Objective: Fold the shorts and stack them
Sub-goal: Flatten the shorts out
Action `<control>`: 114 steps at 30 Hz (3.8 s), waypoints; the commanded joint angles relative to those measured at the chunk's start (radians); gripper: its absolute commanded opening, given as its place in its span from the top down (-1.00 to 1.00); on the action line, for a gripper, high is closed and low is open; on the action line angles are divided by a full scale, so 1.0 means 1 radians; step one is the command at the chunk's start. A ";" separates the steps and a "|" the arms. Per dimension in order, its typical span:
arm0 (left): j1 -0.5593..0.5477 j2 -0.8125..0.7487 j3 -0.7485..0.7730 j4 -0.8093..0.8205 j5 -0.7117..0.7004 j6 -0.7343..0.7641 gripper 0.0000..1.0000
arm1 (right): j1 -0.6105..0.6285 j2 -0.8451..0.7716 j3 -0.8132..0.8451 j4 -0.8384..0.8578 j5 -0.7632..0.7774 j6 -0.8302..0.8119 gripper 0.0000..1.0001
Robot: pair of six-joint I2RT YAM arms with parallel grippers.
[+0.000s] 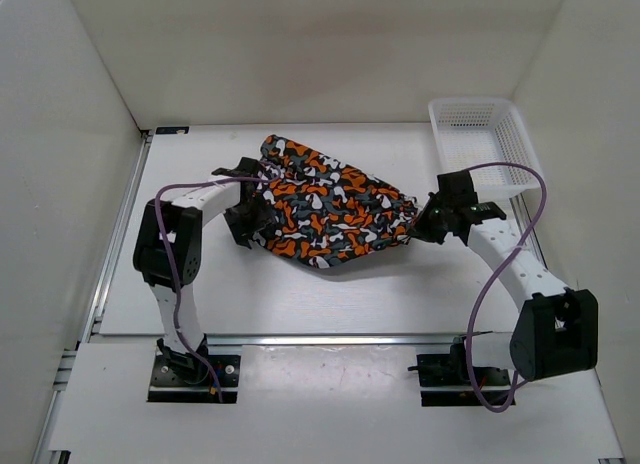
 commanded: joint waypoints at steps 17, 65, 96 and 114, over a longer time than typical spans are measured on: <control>-0.010 -0.191 0.460 -0.364 -0.234 0.216 0.79 | 0.003 -0.140 0.078 -0.099 -0.066 -0.151 1.00; -0.038 0.092 0.200 0.026 -0.009 0.016 -0.40 | 0.046 -0.121 0.037 -0.094 -0.013 -0.132 1.00; -0.410 -0.473 -0.176 0.225 0.143 -0.022 -0.11 | 0.046 -0.161 0.124 -0.171 -0.053 -0.230 1.00; -0.149 -0.515 -0.390 0.192 -0.002 -0.197 -1.00 | -0.007 -0.184 0.144 -0.215 -0.107 -0.272 1.00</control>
